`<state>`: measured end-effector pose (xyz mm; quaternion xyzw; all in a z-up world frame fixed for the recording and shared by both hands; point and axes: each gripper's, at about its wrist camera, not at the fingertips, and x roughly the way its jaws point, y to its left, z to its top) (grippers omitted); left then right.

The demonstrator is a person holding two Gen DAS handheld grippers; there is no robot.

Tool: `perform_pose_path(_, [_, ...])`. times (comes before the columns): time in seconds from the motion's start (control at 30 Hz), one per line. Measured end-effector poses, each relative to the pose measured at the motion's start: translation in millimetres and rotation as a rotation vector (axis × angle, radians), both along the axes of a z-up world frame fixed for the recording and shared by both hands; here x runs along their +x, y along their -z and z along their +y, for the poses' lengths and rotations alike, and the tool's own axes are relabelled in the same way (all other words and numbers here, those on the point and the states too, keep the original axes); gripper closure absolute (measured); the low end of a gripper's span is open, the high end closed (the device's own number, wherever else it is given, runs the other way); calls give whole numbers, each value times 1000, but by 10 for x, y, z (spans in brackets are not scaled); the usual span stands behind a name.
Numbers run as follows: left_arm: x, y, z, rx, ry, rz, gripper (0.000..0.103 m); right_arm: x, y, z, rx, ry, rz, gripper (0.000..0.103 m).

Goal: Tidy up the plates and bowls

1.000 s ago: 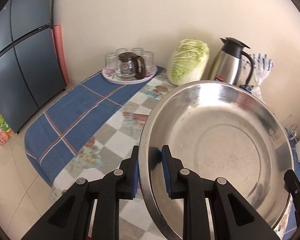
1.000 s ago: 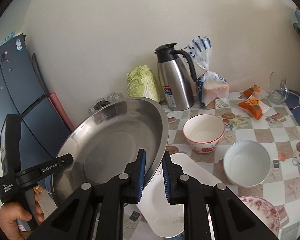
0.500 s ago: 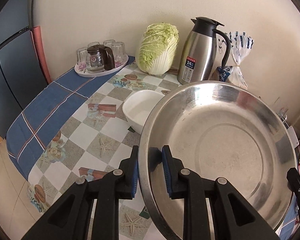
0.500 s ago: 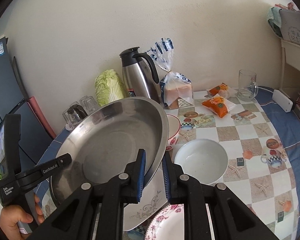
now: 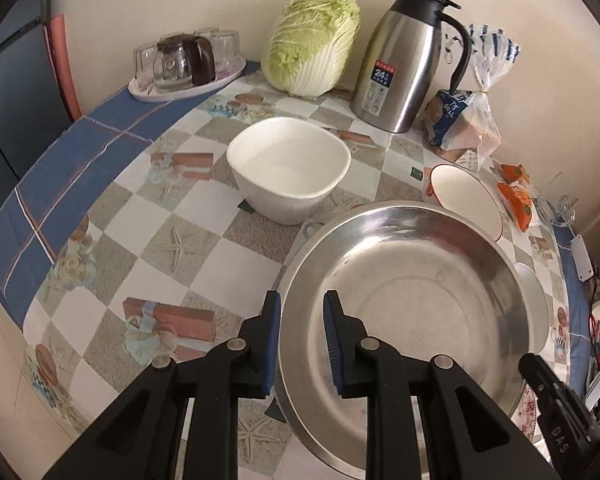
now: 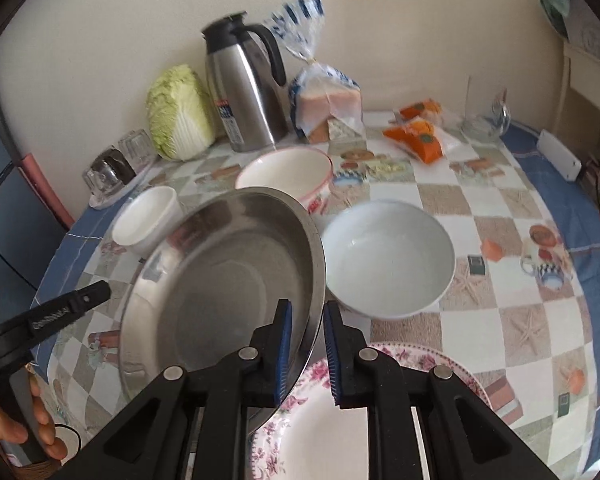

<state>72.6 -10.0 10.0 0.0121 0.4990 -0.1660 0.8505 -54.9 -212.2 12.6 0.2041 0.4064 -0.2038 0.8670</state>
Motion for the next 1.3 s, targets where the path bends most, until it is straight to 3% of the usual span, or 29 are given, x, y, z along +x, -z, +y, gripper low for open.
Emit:
perform_pose_path(0.17, [72,93,120,-4,-43,39,80,-12,362,-195,173,54,25,87])
perform_pose_path(0.43, [196,152,292,-11,-120,81,80,83,336,-77,124,7,78,87])
perform_pose_path(0.6, [222,262,252,3,-108,121,74,113,345,-66,142,-6,93,87])
perform_pose_path(0.93, [233,324,210,-69,-77,191,68,130,379,-67,178,-9,106,87])
perform_pose_path(1.1, [223,383,172,-32,-71,195,68,123,394,-82,200,-9,99,87])
perform_pose_path(1.17, [215,392,169,-23,-66,194,73,127,394,-73,201,-8,101,87])
perform_pose_path(1.2, [209,390,157,-28,-54,195,85,130,393,-67,196,-9,104,87])
perform_pose_path(1.23, [199,379,148,-30,-46,193,90,135,392,-65,192,-10,106,87])
perform_pose_path(1.3, [182,359,138,-6,-42,173,89,143,392,-61,196,-14,107,87])
